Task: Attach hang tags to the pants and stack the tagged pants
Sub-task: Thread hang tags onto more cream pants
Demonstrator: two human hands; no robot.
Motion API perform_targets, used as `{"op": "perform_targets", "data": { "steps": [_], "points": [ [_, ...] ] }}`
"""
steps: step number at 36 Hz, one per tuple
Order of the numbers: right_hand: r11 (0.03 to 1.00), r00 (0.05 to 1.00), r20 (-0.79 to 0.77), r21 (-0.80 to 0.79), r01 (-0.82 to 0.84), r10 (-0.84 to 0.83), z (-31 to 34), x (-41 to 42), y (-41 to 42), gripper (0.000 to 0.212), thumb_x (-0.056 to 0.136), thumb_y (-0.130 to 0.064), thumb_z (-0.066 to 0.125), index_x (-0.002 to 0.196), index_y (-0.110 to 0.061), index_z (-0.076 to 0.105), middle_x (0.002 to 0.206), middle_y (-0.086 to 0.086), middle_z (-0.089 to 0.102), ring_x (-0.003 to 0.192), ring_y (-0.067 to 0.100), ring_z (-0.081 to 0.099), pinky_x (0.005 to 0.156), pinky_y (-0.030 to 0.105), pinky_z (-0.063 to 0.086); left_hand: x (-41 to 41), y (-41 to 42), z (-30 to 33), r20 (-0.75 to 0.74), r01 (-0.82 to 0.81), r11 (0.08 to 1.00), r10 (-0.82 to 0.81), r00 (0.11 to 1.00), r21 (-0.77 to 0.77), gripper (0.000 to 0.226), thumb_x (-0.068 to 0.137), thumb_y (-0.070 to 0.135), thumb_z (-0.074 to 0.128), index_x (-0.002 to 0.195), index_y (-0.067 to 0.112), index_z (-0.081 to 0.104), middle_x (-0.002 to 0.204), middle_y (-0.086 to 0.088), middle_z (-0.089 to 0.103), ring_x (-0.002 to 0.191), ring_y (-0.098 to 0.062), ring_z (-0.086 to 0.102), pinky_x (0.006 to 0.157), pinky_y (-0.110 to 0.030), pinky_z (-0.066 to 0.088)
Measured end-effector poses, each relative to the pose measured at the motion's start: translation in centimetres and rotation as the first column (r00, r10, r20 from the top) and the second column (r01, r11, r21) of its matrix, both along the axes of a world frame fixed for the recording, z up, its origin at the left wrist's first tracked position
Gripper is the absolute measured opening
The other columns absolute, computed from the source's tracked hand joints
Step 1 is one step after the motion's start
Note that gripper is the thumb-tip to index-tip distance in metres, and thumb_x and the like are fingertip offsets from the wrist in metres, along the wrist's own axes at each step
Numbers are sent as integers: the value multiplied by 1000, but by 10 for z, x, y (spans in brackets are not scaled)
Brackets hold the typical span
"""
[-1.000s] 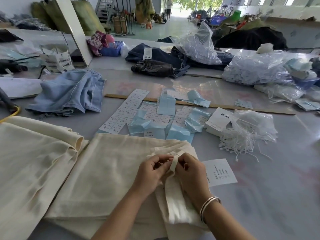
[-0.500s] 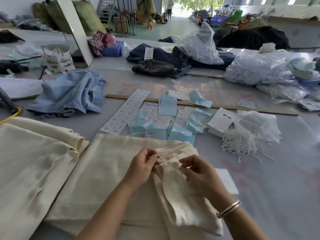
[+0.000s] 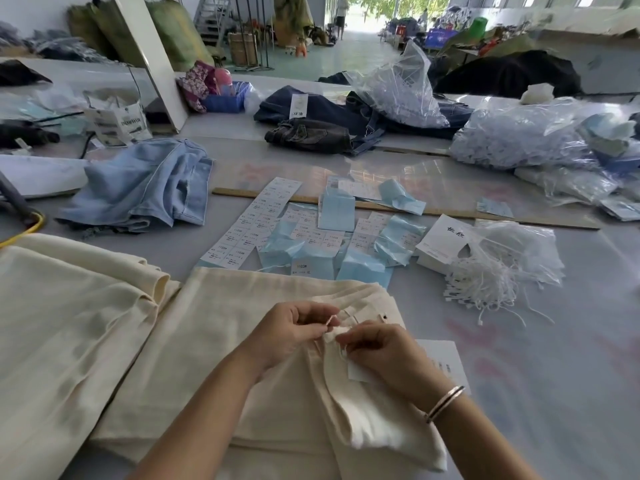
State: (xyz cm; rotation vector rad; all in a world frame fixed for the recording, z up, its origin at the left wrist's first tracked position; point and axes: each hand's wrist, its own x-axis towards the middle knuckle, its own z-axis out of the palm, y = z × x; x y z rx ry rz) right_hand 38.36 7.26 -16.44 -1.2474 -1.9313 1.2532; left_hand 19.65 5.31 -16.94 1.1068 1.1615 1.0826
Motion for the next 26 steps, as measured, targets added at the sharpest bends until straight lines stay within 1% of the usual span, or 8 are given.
{"op": "perform_targets", "data": {
  "steps": [3, 7, 11, 15, 18, 21, 23, 26],
  "points": [
    [982, 975, 205, 149, -113, 81, -5, -2, 1, 24, 82, -2, 68, 97, -19, 77, 94, -13, 63, 87, -2, 57, 84, 2, 37, 2, 0, -3, -1, -42, 999, 42, 999, -18, 24, 85, -10, 62, 94, 11, 73, 89, -6, 76, 84, -9, 70, 72, -15, 51],
    [951, 944, 322, 262, -165, 75, -9, -5, -1, 19, 84, -11, 68, 99, -20, 76, 94, -11, 62, 84, 3, 56, 80, 1, 34, 8, -1, -5, -20, -81, 997, 81, 997, 0, 21, 84, -6, 65, 87, 13, 73, 80, -2, 76, 77, -6, 70, 66, -15, 52],
    [918, 920, 384, 331, -218, 80, -7, -6, -3, 16, 85, -13, 64, 97, -17, 75, 98, -2, 66, 87, 13, 61, 77, 11, 38, 10, 0, -7, -50, -111, 994, 112, 992, 18, 22, 83, -5, 68, 82, 16, 74, 75, 1, 75, 72, -5, 68, 66, -15, 53],
    [876, 877, 470, 376, -301, 100, -9, -8, -4, 18, 92, -19, 56, 102, -16, 70, 105, 2, 65, 95, 19, 58, 83, 23, 41, 10, 3, -9, -121, -140, 989, 146, 982, 57, 14, 82, 4, 72, 81, 17, 74, 77, 4, 75, 71, -4, 66, 69, -14, 51],
    [882, 926, 373, 416, -221, 56, -10, -6, -6, 15, 91, -13, 57, 99, -13, 70, 101, 1, 66, 91, 16, 59, 79, 16, 39, 15, 6, -13, -203, -151, 980, 175, 963, 129, 12, 83, 9, 72, 84, 21, 74, 85, 3, 75, 80, -7, 68, 77, -19, 53],
    [940, 979, 202, 339, -35, -37, -9, 1, -5, 15, 88, -8, 64, 95, -18, 71, 94, -6, 69, 87, 9, 62, 79, 18, 46, 27, 3, -21, -245, -96, 980, 138, 960, 176, 14, 87, 8, 68, 90, 20, 74, 90, 6, 74, 87, -5, 68, 84, -19, 51],
    [973, 994, 53, 215, 80, -93, -8, 4, -4, 21, 87, -5, 65, 88, -25, 71, 88, -10, 71, 82, 3, 64, 76, 17, 49, 31, 1, -25, -233, -122, 973, 167, 958, 194, 19, 89, 8, 65, 86, 25, 73, 81, 11, 73, 81, -1, 67, 80, -15, 49],
    [973, 955, -190, -92, 214, -228, -7, 7, -4, 25, 90, -4, 61, 87, -25, 74, 73, -9, 72, 65, 0, 60, 62, 15, 48, 33, 0, -29, -180, -202, 959, 238, 954, 198, 18, 89, 10, 65, 84, 26, 73, 74, 10, 73, 76, -3, 68, 76, -16, 49]
  ]
}}
